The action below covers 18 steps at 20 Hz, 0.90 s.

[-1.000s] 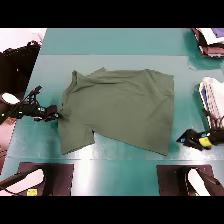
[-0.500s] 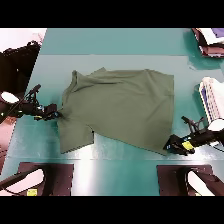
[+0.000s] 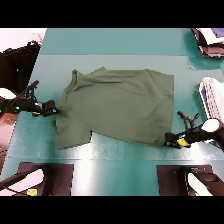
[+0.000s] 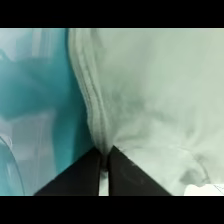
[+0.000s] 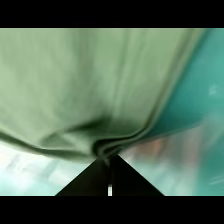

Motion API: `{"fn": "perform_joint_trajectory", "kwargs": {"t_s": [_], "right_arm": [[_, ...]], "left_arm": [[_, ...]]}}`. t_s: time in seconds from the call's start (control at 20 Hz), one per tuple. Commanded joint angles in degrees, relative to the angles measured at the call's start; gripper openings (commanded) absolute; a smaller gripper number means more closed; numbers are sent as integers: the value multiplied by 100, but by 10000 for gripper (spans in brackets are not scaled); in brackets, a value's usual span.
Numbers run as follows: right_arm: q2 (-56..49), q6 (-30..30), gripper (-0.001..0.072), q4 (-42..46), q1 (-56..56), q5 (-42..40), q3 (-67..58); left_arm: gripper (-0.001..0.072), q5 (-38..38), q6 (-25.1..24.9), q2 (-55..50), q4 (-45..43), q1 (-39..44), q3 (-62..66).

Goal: Fold the shirts.

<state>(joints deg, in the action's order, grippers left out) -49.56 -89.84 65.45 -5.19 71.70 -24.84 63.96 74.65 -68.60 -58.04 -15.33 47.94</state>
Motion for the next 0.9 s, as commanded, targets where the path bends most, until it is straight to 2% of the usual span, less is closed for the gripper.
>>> {"fn": "perform_joint_trajectory", "kwargs": {"t_s": [0.0,0.15,0.4,0.6,0.85], "right_arm": [[645,-15,19,-133,216,0,-695],[748,-4,20,-136,708,-31,-2116],[111,426,20,-133,1086,315,-5268],[-295,444,19,-72,1108,695,-7626],[-260,433,19,310,1106,896,-9464]], "left_arm": [[30,393,44,157,-2,0,654],[30,299,295,896,-2,0,1493],[33,466,313,2087,70,0,3606],[32,586,330,2321,531,0,5799],[31,404,791,2345,1036,0,7685]]}}
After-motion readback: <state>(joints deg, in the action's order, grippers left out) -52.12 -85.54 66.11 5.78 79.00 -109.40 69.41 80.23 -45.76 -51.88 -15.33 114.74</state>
